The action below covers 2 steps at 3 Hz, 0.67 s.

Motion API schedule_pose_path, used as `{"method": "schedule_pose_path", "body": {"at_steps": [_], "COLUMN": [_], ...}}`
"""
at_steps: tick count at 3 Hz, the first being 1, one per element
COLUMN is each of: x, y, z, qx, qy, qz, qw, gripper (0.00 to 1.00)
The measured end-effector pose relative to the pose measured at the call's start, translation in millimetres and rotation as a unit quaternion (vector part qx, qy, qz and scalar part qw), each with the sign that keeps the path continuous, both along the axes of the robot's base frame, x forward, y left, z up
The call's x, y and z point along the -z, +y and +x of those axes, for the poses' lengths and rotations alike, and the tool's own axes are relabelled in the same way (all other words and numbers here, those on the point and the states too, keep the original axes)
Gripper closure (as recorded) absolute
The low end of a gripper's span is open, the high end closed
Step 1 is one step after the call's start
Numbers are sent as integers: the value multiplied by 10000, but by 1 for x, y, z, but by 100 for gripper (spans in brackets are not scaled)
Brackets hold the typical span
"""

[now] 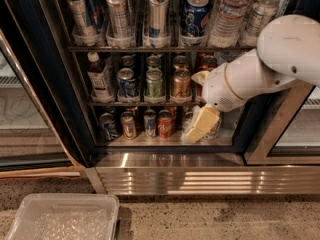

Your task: Pick blue plastic bottle from middle shelf of fridge

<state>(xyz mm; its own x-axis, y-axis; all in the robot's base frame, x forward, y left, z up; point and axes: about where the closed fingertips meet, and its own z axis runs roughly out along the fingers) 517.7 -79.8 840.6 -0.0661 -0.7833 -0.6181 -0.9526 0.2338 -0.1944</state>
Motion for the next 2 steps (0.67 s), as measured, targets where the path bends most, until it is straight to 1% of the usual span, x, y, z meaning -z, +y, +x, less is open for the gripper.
{"method": "schedule_pose_path", "body": {"at_steps": [1,2], "x": [10,10], "y": [15,15], "z": [20,20], "qx": [-6,-7], "qy": [-108,-108], "qz": [-224,-222], "qw": [9997,9997], "gripper": [0,0]}}
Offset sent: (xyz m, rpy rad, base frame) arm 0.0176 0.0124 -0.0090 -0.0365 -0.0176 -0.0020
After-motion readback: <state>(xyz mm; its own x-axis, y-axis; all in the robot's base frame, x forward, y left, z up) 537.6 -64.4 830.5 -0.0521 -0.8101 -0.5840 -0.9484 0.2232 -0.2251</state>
